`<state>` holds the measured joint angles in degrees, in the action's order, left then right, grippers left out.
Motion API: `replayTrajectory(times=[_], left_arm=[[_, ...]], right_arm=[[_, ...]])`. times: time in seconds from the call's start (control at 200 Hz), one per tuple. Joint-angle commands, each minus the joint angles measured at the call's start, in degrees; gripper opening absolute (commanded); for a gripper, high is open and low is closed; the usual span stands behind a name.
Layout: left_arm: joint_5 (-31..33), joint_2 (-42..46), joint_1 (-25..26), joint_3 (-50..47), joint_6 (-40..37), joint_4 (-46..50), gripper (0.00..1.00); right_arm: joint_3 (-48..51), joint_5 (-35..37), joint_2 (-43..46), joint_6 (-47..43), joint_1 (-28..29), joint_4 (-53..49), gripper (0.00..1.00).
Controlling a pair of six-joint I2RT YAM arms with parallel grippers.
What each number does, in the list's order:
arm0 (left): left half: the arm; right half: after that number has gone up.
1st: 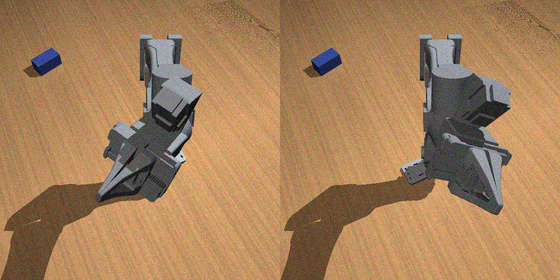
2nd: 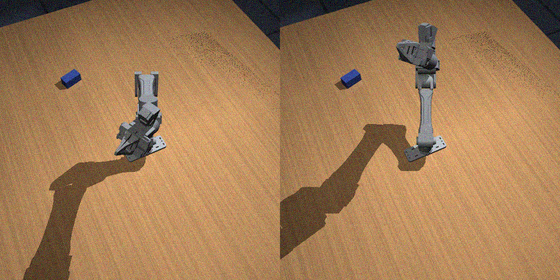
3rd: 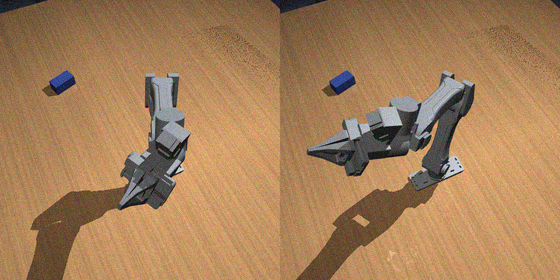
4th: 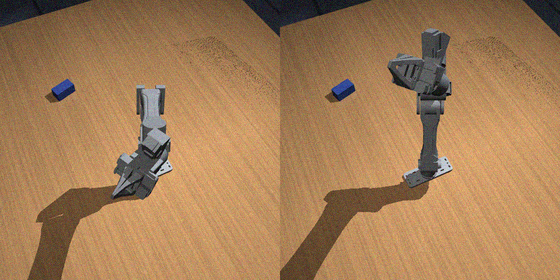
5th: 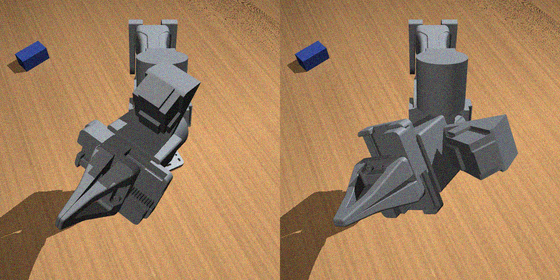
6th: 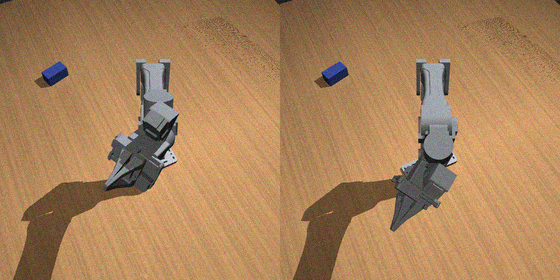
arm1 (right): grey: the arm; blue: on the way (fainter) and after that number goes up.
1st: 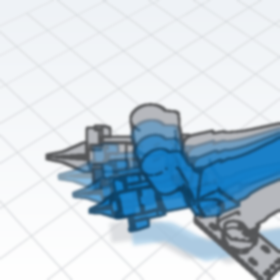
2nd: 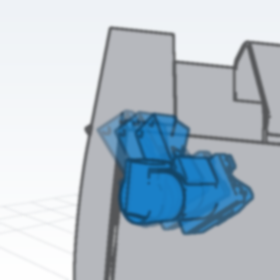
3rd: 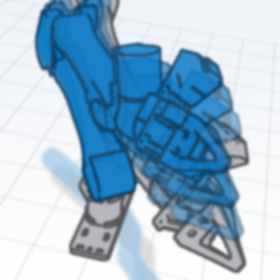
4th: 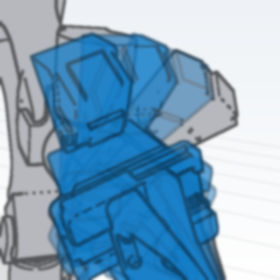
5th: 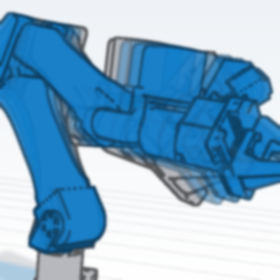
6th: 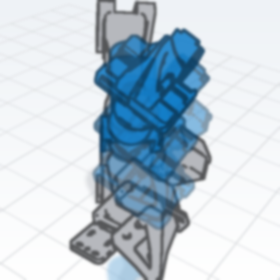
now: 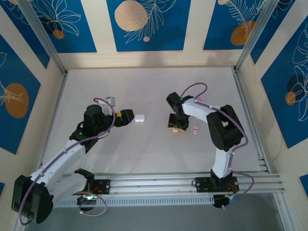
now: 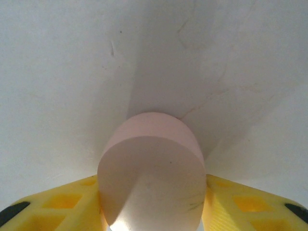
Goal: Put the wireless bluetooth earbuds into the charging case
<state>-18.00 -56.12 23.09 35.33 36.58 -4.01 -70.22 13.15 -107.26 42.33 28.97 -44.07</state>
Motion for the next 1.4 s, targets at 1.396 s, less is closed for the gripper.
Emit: replayTrajectory(times=[1.396], left_arm=[[-9.1,-6.3,14.6,10.3,-5.9,-5.1,0.99]], right_arm=[[26.9,-14.3,50.8,-65.5,13.1,39.6,0.34]])
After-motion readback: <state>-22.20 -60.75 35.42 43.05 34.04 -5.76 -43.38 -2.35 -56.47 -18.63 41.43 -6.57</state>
